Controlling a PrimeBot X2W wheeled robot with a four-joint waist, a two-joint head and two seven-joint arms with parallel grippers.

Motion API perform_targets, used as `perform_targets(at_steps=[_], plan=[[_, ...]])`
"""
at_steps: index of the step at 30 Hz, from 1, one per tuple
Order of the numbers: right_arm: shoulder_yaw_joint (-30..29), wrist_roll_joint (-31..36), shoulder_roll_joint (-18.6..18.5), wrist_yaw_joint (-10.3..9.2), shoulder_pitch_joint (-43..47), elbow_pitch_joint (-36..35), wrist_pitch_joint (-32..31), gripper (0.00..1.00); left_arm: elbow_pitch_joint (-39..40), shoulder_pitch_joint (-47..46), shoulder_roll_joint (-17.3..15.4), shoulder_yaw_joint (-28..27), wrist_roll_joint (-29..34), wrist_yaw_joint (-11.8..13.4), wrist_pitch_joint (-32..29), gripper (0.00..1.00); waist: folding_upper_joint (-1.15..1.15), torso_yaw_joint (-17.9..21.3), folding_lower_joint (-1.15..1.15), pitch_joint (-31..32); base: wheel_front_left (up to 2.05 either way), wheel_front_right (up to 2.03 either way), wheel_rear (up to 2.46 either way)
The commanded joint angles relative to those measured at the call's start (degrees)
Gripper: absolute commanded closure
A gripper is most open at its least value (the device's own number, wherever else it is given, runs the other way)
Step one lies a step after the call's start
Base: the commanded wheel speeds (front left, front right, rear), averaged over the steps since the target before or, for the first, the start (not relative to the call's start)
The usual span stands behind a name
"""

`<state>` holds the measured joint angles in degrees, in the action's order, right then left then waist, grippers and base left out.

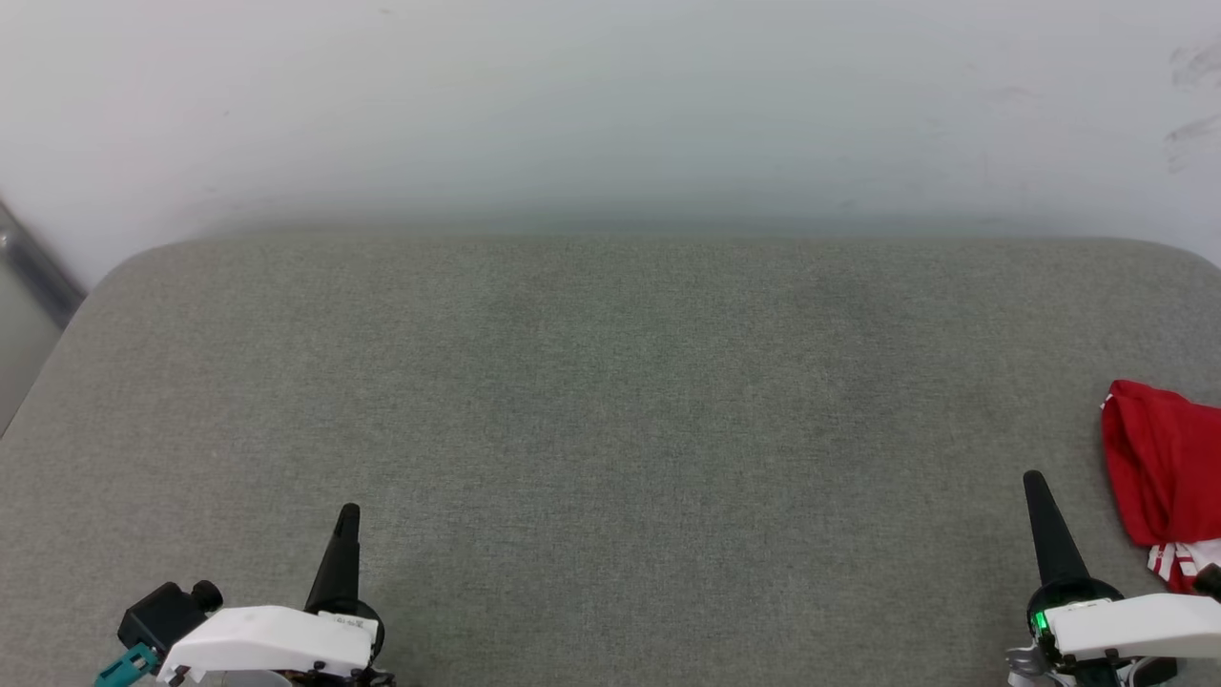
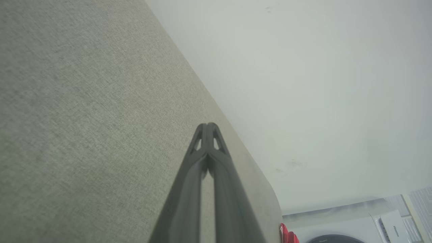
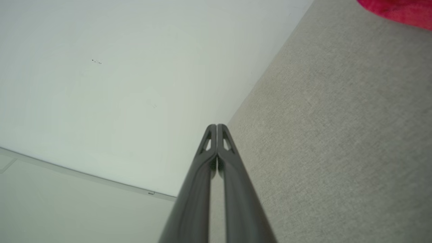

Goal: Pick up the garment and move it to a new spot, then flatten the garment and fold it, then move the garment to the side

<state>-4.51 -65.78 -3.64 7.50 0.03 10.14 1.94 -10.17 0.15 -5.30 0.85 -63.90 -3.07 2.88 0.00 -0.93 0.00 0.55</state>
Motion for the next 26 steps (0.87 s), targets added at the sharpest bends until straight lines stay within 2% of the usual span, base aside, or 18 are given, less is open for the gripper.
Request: perform_targets(at_steps=[1, 26], plan=[[-0.09, -1.81, -0.48, 0.00, -1.33, -0.09, -0.45, 1.00, 0.17, -1.45, -0.22, -0.52, -1.90, -0.55, -0.38, 1.00, 0.00, 0.03, 0.00, -0.02, 0.00, 0.00, 0.00], [-0.47, -14.09, -0.35, -0.01, -3.90, 1.79, -3.92, 1.00, -1.73, -3.92, 0.19, -2.65, -15.53, -2.51, -3.82, 1.00, 0.00, 0.40, 0.00, -0.32, 0.00, 0.00, 0.00]])
